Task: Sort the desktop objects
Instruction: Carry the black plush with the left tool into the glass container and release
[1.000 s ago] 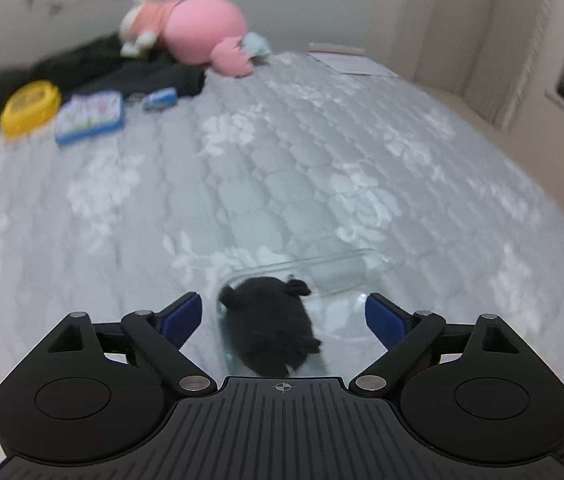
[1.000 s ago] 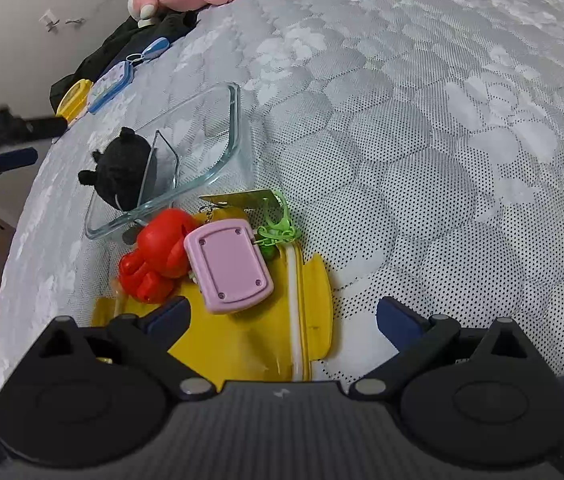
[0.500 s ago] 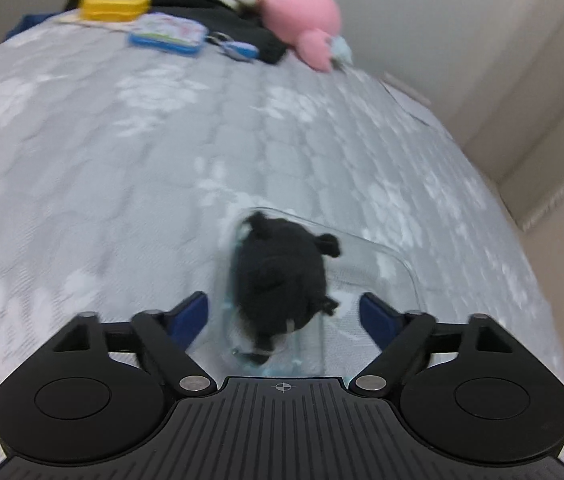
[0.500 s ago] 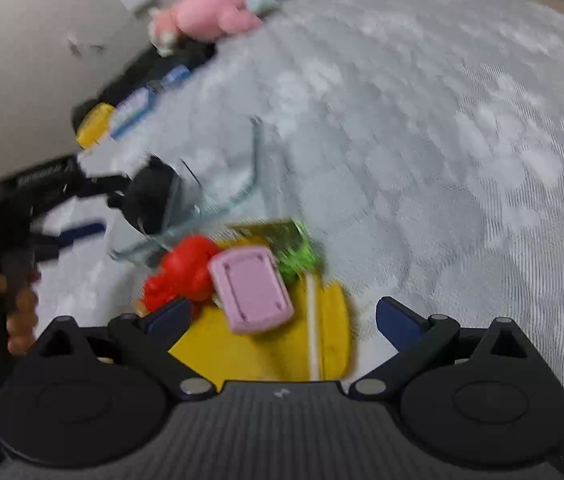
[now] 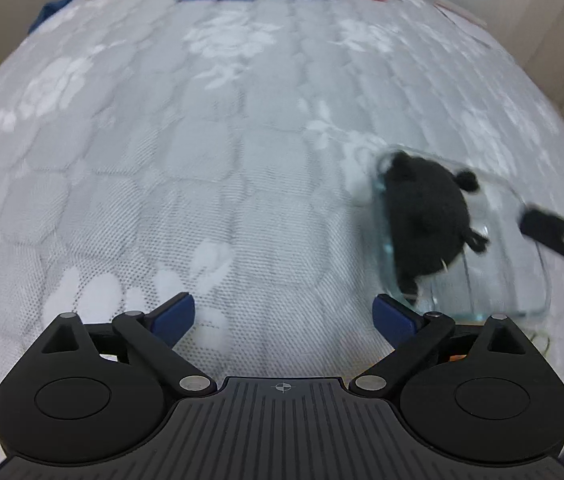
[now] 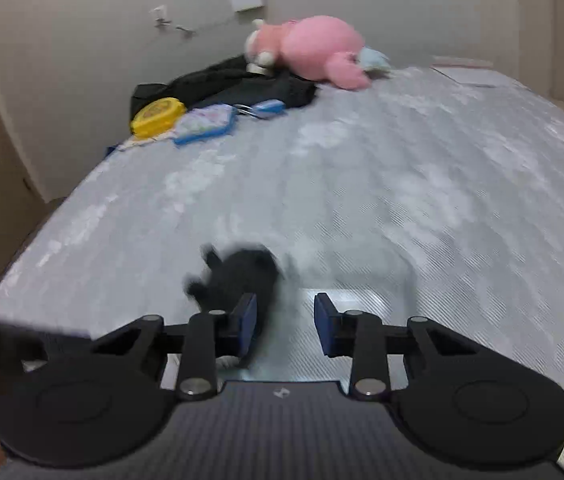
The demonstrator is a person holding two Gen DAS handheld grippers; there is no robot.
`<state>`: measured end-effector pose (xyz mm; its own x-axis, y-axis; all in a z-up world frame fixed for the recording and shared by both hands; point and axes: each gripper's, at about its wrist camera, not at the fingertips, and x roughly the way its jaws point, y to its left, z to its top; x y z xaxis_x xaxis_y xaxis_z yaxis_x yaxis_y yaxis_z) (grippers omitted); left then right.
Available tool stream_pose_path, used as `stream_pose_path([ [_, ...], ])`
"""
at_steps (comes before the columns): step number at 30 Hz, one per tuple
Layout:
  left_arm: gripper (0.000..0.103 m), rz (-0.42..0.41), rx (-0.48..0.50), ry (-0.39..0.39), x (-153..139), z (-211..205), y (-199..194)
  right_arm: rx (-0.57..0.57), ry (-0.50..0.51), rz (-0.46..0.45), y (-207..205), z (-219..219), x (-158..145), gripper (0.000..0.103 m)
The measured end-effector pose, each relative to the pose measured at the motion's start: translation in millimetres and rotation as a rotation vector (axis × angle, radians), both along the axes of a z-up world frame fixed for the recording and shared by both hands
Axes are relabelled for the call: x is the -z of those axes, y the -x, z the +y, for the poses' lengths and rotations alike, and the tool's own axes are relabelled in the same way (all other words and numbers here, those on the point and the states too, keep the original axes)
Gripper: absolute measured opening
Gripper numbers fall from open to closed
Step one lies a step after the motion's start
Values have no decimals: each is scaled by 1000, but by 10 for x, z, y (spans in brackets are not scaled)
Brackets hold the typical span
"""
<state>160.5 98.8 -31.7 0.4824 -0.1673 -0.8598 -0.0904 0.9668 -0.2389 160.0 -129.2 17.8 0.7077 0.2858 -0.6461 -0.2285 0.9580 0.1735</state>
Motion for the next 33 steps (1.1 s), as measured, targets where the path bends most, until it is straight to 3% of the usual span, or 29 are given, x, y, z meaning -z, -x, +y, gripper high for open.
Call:
stream_pose_path([
  [5,100,21,-60,74,70,241,-14,-43,118,5,-396,461,193,36],
  [7,100,33,-71,97,94,305,-16,-48,118,53,-430,513,335,34],
  [11,101,40,-75,132,108,344,-17,-27,90,52,-216,475,401,34],
  [16,101,46,-40,132,119,266,-40,37,58,100,-82,456,351,35],
  [26,101,60,-6,110,156,175,-52,33,111,79,-363,532,450,39],
  [30,102,58,9,103,152,139,-49,35,99,103,-275,437,457,59],
  [33,102,62,16,101,175,133,-56,40,40,137,-288,355,471,62],
])
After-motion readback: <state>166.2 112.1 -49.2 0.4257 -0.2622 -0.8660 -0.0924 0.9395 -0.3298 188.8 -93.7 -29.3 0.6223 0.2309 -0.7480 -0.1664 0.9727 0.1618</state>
